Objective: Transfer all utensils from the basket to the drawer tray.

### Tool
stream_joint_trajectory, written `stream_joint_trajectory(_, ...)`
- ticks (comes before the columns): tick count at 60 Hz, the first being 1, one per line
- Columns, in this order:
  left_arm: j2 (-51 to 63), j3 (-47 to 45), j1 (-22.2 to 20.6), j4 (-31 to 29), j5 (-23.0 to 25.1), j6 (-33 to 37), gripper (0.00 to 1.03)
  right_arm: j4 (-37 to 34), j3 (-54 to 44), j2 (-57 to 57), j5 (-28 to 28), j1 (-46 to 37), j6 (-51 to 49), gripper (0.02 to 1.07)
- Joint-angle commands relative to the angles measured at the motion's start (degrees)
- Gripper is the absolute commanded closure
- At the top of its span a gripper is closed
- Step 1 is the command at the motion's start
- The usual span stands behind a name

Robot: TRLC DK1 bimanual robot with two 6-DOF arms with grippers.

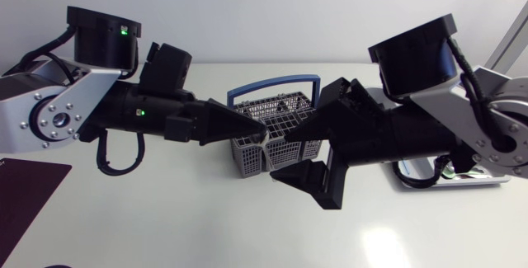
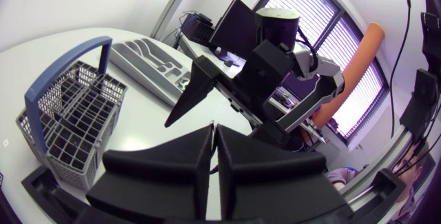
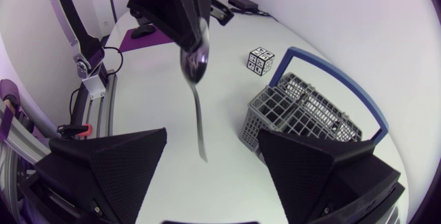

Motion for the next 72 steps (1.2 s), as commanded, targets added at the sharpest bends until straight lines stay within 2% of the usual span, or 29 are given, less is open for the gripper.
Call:
stream_joint_trajectory(1, 0.9, 0.0, -1.3, -1.5, 1.3, 2.0, 1.00, 1.9, -1.7, 0.1, -0.7, 1.3, -1.6, 0.21)
stream_joint_trajectory(18, -0.1, -0.2, -1.8, -3.0, 1.3, 2.8, 1.00, 3.2, -1.5, 0.9, -1.4, 2.6, -1.8, 0.58)
stream_joint_trajectory(35, -1.4, -0.3, -1.6, -3.1, 1.4, 2.9, 1.00, 3.1, -1.5, 1.5, -2.3, 3.8, -1.6, 0.83)
stream_joint_trajectory(39, -1.6, -0.3, -1.6, -3.1, 1.4, 2.9, 1.00, 2.8, -1.4, 1.8, -2.5, 4.2, -1.2, 0.84)
stream_joint_trajectory(48, -1.8, -0.4, -1.5, -3.1, 1.4, 2.9, 1.00, 2.6, -0.9, 2.4, -2.6, 4.3, -0.6, 0.96)
stream_joint_trajectory(62, -2.2, -0.3, -1.3, -3.0, 1.4, 3.0, 0.99, 1.6, -0.8, 1.7, -2.6, 3.8, -0.2, 0.99)
stream_joint_trajectory(71, -2.3, -0.2, -0.9, -2.7, 1.4, 2.9, 0.84, 1.0, -1.3, 1.0, -2.3, 3.6, -0.3, 1.00)
stream_joint_trajectory(72, -2.3, -0.1, -0.9, -2.6, 1.4, 2.9, 0.80, 1.0, -1.4, 0.8, -2.2, 3.5, -0.3, 1.00)
